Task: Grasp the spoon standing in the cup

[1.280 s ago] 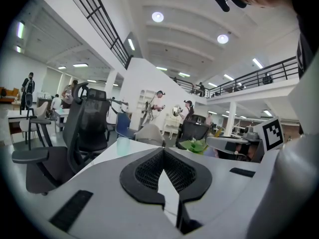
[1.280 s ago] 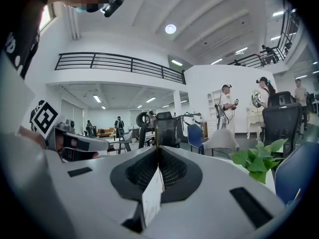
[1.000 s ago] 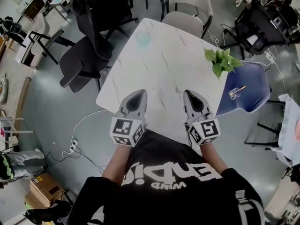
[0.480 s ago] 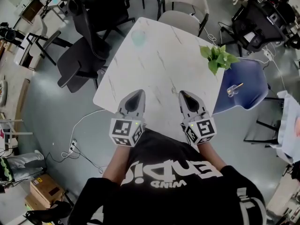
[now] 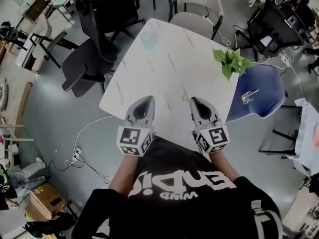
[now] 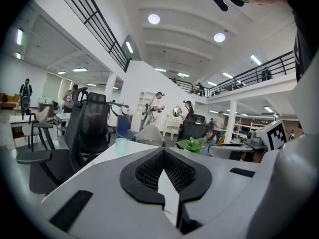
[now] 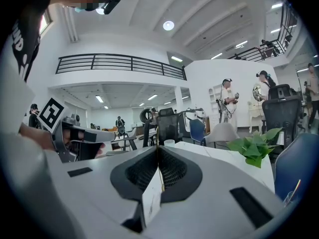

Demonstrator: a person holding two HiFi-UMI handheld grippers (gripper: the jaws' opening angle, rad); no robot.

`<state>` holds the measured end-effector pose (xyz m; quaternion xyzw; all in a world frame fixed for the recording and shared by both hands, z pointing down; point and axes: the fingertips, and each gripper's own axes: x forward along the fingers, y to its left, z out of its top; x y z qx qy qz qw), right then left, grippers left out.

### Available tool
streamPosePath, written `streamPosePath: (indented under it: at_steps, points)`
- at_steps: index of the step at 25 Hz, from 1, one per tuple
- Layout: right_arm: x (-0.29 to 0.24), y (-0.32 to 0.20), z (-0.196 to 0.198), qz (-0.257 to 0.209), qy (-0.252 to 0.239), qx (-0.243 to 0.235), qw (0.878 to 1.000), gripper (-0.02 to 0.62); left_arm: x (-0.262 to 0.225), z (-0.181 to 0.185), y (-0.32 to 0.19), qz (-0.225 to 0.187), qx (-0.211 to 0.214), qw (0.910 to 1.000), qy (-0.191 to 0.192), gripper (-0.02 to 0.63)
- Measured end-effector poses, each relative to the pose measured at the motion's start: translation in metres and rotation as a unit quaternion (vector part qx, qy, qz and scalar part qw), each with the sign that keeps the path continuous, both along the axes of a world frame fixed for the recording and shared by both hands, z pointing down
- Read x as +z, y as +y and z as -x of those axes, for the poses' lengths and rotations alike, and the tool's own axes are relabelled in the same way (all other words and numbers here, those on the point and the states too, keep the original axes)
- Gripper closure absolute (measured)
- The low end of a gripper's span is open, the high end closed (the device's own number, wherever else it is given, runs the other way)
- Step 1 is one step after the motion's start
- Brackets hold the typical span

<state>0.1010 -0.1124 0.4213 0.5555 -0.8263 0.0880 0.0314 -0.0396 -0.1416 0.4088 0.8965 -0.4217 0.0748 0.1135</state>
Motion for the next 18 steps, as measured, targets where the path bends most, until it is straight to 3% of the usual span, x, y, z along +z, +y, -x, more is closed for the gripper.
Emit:
streamPosePath:
  at_steps: [18]
  points:
    - [0.001, 0.006, 0.013, 0.010, 0.000, -0.003, 1.000, 0.580, 0.004, 0.013, 0.006, 0.011, -0.004, 0.9999, 0.006, 0.592]
